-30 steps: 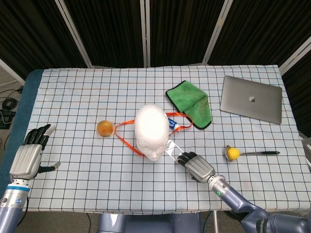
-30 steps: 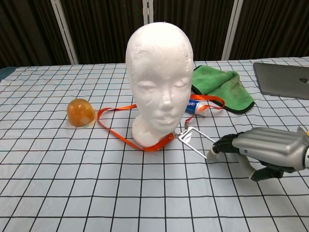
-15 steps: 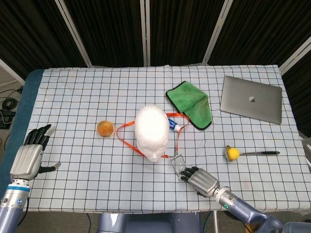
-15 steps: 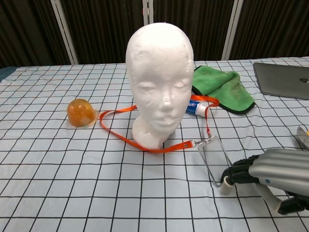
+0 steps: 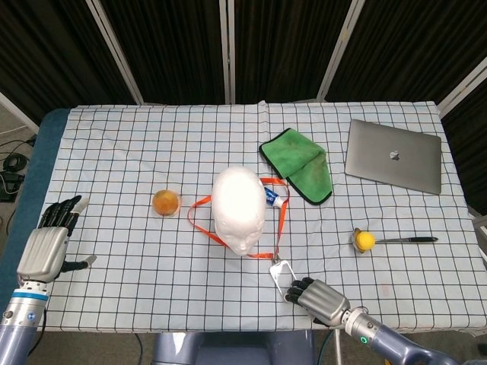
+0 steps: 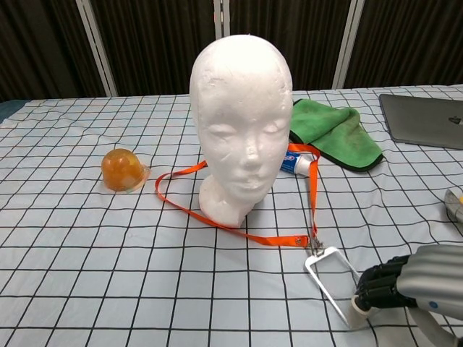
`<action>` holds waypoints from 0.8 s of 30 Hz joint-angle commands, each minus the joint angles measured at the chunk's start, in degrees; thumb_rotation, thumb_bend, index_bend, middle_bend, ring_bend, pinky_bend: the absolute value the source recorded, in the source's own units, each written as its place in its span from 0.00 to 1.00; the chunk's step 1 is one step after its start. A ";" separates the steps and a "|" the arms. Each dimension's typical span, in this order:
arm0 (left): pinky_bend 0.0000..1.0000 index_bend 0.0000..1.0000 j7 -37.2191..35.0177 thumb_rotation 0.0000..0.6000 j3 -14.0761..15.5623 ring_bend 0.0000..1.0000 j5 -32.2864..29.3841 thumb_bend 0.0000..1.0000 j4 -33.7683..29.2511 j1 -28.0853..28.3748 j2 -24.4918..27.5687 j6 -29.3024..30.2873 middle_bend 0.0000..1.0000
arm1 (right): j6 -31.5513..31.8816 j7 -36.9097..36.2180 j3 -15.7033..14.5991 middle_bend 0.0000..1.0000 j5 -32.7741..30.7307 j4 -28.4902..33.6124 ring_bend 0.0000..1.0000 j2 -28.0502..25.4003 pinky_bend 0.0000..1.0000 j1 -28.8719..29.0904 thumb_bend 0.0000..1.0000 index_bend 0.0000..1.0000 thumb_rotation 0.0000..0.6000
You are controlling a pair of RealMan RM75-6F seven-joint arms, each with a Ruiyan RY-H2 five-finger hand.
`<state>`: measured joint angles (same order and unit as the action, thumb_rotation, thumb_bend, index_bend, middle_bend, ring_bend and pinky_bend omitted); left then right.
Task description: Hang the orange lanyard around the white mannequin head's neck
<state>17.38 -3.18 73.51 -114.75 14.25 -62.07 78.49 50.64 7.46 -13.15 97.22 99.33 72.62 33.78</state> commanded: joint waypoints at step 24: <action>0.00 0.00 -0.29 1.00 -0.55 0.00 -0.33 0.00 0.16 -0.10 0.07 -0.64 0.00 | -0.25 1.54 4.59 0.22 -5.49 -4.73 0.16 5.02 0.25 -0.72 1.00 0.27 1.00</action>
<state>17.11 -3.72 73.18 -114.59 14.15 -62.01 77.86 50.74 8.73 -8.28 91.73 94.65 77.59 33.03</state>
